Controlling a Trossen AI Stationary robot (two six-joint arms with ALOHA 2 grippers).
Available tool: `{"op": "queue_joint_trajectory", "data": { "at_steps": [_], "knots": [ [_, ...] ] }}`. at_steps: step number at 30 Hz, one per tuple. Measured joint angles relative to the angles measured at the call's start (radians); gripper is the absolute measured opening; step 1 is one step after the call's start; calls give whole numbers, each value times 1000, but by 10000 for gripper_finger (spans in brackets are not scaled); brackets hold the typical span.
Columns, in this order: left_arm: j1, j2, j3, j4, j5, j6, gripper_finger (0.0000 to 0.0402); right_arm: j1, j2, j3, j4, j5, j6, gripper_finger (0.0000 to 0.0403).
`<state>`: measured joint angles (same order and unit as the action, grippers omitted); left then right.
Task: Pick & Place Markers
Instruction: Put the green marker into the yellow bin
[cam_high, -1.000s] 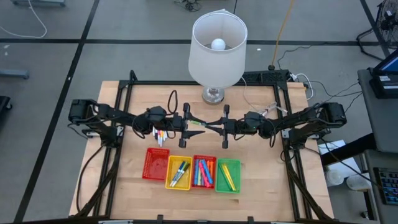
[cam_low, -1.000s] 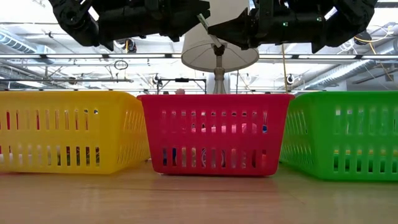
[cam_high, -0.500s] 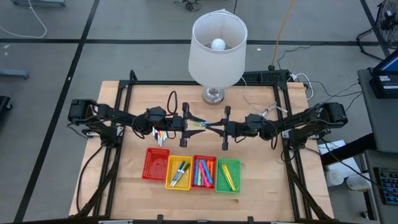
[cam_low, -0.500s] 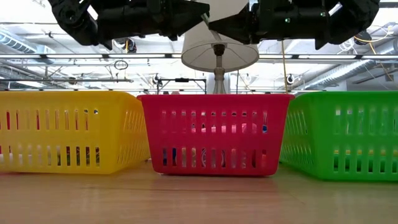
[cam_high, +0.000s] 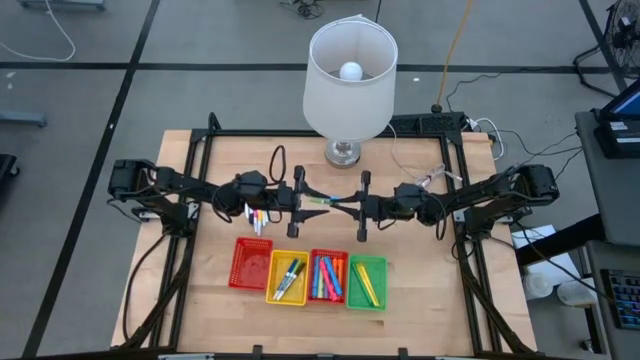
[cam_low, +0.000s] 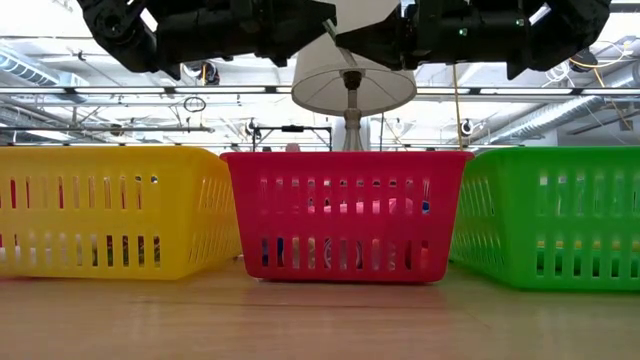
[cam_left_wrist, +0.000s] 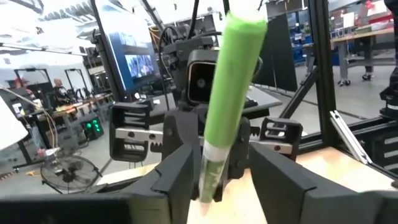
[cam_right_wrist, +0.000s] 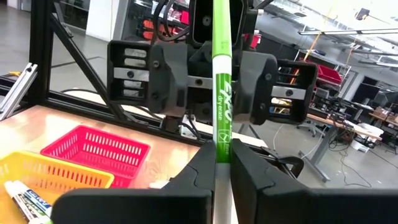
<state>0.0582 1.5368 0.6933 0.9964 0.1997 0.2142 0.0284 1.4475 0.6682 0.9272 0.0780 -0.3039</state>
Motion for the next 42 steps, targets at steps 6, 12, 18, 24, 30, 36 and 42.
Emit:
{"op": "queue_joint_trajectory", "data": {
  "at_steps": [6, 12, 18, 24, 30, 36, 42],
  "knots": [
    [0, 0, 0, 0, 4, 17, 82, 0, 0, 0, -2, -2, 0, 15],
    [1, 0, 0, 2, -1, 46, 40, 0, 0, 0, -4, -2, 6, 15],
    [0, 0, 0, -5, -25, 16, 44, 0, -1, 0, -33, 11, 9, 34],
    [2, 0, 0, -8, -55, 20, 42, 1, -1, -1, -103, 160, 28, 80],
    [1, -32, 0, -89, -96, 10, 42, 0, -15, -1, -198, 247, 49, 126],
    [-47, -176, 63, -509, -214, -188, 42, -16, -124, 0, -318, 309, 93, 147],
    [-166, -264, 185, -1143, -328, -485, 42, -69, -218, -1, -504, 295, 240, 146]
  ]
}}
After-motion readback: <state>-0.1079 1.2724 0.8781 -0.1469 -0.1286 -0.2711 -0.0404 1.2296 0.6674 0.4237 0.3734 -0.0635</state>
